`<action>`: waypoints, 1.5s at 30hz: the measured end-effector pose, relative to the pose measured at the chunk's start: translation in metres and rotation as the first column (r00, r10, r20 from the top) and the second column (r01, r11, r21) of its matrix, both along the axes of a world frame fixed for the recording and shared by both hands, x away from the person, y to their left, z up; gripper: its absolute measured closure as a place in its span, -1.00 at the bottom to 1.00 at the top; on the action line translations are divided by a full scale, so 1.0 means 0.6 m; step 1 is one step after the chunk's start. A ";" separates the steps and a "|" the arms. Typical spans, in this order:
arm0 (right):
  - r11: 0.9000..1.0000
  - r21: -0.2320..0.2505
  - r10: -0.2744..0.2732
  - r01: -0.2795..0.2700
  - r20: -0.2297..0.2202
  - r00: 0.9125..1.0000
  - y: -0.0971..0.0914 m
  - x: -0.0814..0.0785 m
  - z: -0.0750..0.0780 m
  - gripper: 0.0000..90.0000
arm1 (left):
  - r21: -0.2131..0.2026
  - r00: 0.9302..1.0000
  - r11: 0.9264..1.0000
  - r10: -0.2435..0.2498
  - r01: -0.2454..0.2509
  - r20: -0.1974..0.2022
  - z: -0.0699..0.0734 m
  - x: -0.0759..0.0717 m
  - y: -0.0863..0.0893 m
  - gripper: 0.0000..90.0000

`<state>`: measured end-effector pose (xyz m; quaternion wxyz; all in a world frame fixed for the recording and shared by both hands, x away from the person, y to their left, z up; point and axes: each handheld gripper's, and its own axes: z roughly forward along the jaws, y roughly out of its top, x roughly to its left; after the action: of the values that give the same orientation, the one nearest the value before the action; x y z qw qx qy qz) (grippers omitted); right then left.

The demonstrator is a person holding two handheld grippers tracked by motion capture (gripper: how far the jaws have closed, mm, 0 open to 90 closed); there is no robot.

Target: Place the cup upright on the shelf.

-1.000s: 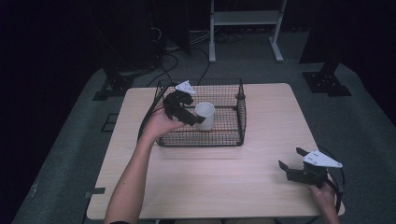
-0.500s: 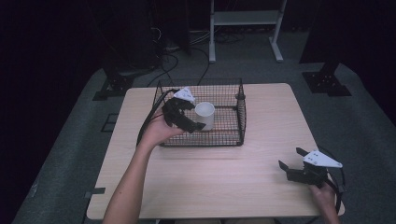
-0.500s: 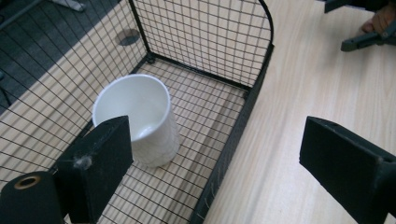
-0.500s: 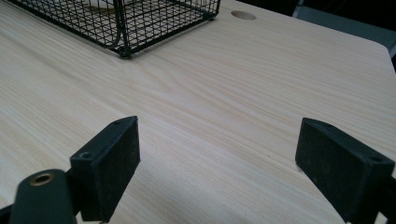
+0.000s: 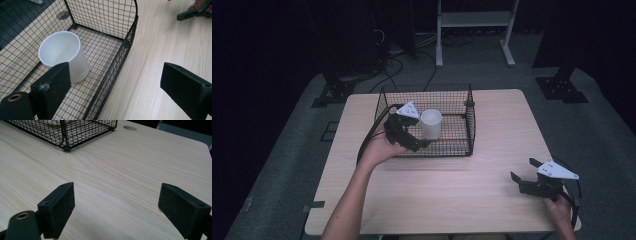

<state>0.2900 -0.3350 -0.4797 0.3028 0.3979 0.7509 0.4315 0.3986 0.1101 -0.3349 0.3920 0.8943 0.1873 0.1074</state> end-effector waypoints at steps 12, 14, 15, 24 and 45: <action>1.000 -0.004 -0.001 0.001 0.001 1.000 0.001 0.000 0.000 -0.71 | 0.000 1.000 1.000 -0.005 0.005 -0.012 -0.021 -0.018 0.005 -0.81; 1.000 -0.005 -0.003 0.003 -0.001 1.000 0.001 0.000 0.000 -0.71 | 0.011 1.000 1.000 -0.010 0.011 -0.011 -0.022 -0.021 0.002 -0.81; 1.000 -0.006 -0.002 0.002 0.002 1.000 0.001 0.000 0.000 -0.71 | 0.008 1.000 1.000 -0.014 0.014 -0.010 -0.022 -0.024 0.001 -0.81; 1.000 -0.005 -0.002 0.002 -0.002 1.000 0.001 0.000 0.000 -0.71 | -0.012 1.000 1.000 -0.018 0.018 -0.007 -0.032 -0.038 0.003 -0.81; 1.000 -0.009 -0.003 0.003 -0.002 1.000 0.001 0.000 0.000 -0.71 | -0.021 1.000 1.000 -0.013 0.013 -0.011 -0.062 -0.073 0.021 -0.81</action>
<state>0.2902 -0.3345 -0.4798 0.3045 0.3979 0.7527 0.4272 0.3546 0.1230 -0.3723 0.4009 0.8920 0.1847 0.0979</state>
